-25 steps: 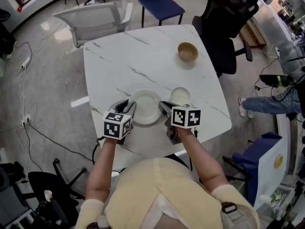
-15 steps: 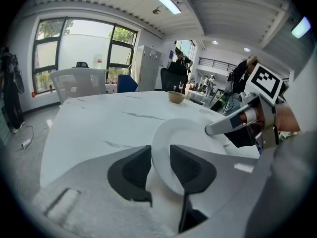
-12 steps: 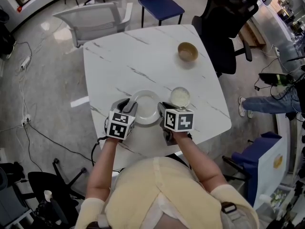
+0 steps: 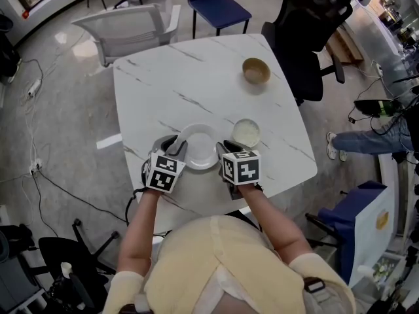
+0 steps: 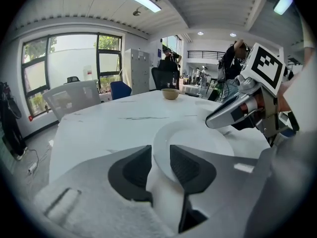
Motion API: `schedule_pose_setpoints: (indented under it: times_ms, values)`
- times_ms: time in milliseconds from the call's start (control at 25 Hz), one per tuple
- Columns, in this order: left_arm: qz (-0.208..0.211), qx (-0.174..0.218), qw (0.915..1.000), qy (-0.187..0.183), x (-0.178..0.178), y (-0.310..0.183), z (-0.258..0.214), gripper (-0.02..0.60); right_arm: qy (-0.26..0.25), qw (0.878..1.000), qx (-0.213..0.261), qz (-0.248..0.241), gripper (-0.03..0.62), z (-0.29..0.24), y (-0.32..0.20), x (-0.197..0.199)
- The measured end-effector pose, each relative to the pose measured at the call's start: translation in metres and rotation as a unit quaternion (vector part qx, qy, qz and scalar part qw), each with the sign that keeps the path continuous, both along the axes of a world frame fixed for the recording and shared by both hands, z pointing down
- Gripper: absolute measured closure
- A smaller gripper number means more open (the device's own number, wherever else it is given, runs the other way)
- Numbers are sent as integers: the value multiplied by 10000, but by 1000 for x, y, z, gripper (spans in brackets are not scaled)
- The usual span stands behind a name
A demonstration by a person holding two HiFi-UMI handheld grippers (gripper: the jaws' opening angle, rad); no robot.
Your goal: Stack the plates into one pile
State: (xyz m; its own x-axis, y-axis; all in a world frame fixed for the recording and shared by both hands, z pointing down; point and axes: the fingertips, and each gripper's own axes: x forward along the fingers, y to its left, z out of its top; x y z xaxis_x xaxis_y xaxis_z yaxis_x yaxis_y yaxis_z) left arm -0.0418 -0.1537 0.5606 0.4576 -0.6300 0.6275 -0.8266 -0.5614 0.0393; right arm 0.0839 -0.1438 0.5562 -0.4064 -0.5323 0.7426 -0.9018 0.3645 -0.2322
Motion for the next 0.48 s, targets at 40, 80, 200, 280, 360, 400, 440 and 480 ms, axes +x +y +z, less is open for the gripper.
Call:
schedule_pose_setpoints:
  times_ms: [40, 80, 200, 280, 360, 400, 440, 480]
  values:
    - [12, 39, 10000, -37, -1, -1, -1, 462, 46, 10000, 34, -39, 505, 0, 0, 0]
    - [5, 66, 10000, -38, -2, -1, -1, 466, 63, 9999, 53, -66, 505, -1, 0, 0]
    - [-80, 122, 9999, 74, -5, -2, -6, 483, 37, 9999, 76, -103, 507, -3, 2, -1]
    - [-132, 210, 9996, 117, -7, -3, -11, 486, -20, 9999, 105, -116, 508, -6, 3, -2]
    - [-180, 289, 9993, 137, -9, -2, -16, 488, -105, 9998, 134, -118, 519, -10, 4, -2]
    - [-212, 303, 9992, 157, -11, -2, -18, 500, -144, 9997, 145, -123, 519, -13, 4, -3]
    - [-251, 298, 9990, 196, -13, -2, -21, 512, -174, 9996, 158, -132, 519, -16, 3, -3]
    - [-288, 281, 9989, 258, -14, -2, -25, 527, -197, 9995, 178, -144, 520, -19, 1, -3]
